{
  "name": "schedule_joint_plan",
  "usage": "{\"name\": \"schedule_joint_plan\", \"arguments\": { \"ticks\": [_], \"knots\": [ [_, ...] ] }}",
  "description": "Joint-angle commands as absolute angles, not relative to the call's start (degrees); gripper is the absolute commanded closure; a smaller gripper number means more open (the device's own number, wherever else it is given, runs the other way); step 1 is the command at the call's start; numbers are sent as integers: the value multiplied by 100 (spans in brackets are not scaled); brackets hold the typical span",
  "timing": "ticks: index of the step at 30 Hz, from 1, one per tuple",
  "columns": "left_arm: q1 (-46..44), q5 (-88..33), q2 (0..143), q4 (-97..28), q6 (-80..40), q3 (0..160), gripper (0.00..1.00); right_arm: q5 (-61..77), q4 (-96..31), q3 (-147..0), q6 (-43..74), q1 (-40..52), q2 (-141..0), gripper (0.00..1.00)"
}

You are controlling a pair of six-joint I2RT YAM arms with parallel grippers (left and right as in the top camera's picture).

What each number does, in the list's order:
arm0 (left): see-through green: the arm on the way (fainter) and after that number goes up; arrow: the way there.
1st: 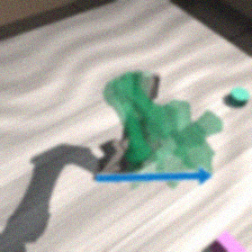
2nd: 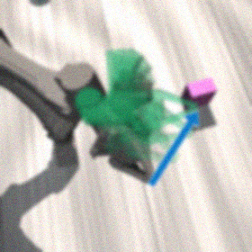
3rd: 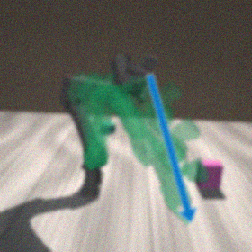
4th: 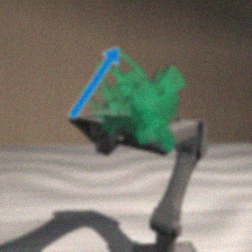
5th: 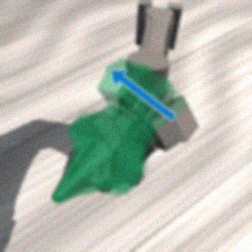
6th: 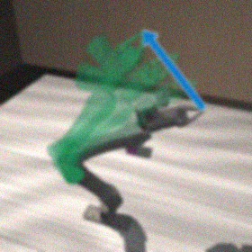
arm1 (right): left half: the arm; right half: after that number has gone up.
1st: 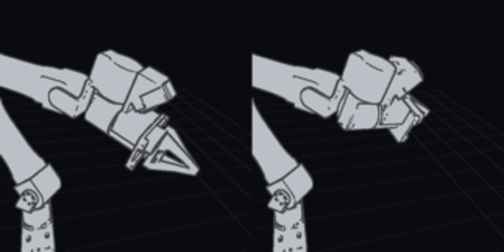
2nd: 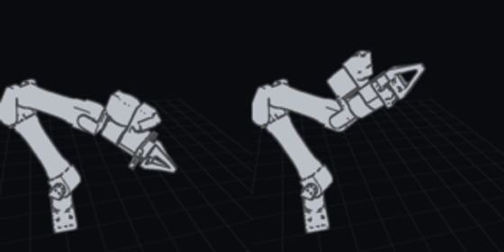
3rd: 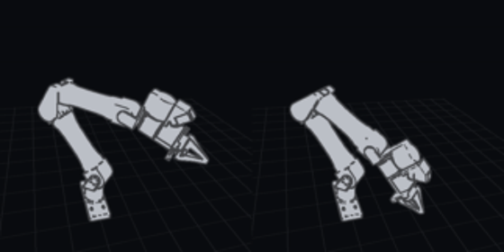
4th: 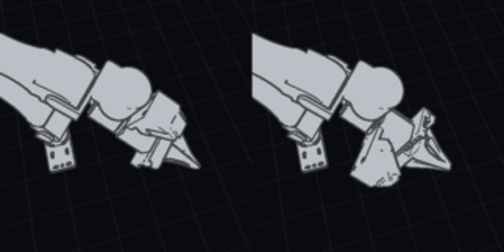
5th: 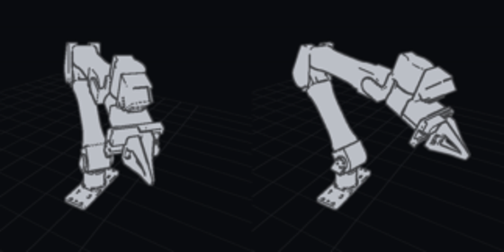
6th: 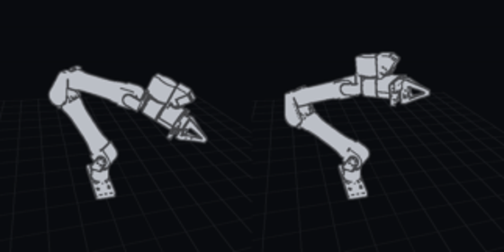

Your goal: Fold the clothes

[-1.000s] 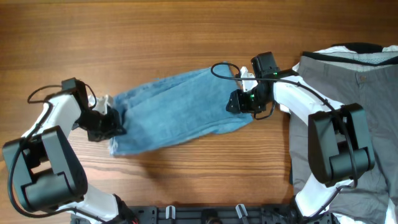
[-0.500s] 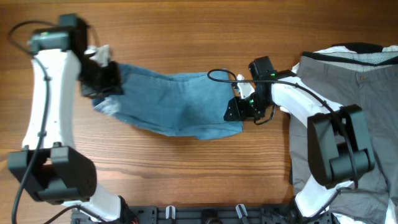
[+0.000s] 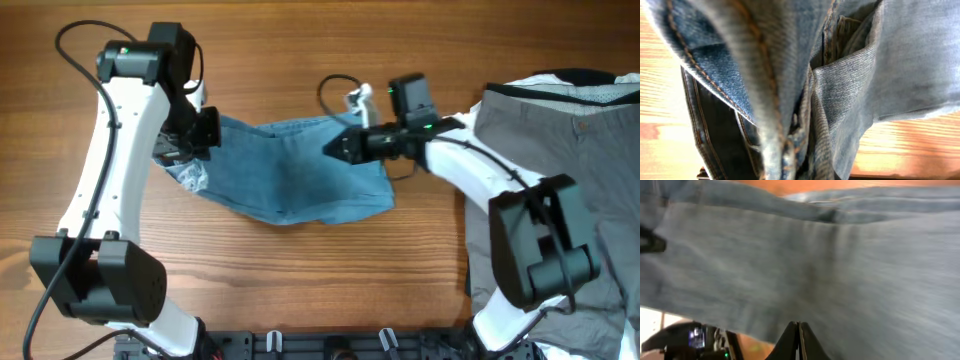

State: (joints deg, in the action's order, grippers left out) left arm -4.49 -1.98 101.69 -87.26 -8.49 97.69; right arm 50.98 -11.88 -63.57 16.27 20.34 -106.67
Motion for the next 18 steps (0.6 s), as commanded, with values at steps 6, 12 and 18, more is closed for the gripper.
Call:
{"name": "schedule_joint_plan", "arguments": {
  "ticks": [6, 12, 18],
  "knots": [
    [-239, -51, 10095, -9085, -950, 9891, 0, 4195, -1011, -6379, 2279, 2978, -10565, 96],
    [427, 137, 10095, -9153, -952, 9843, 0, 4088, -902, -6379, 2366, 3044, -10565, 95],
    [1723, -650, 10095, -8248, -858, 8801, 0, 3894, -414, -6379, 2578, 3280, -10803, 95]
  ]
}}
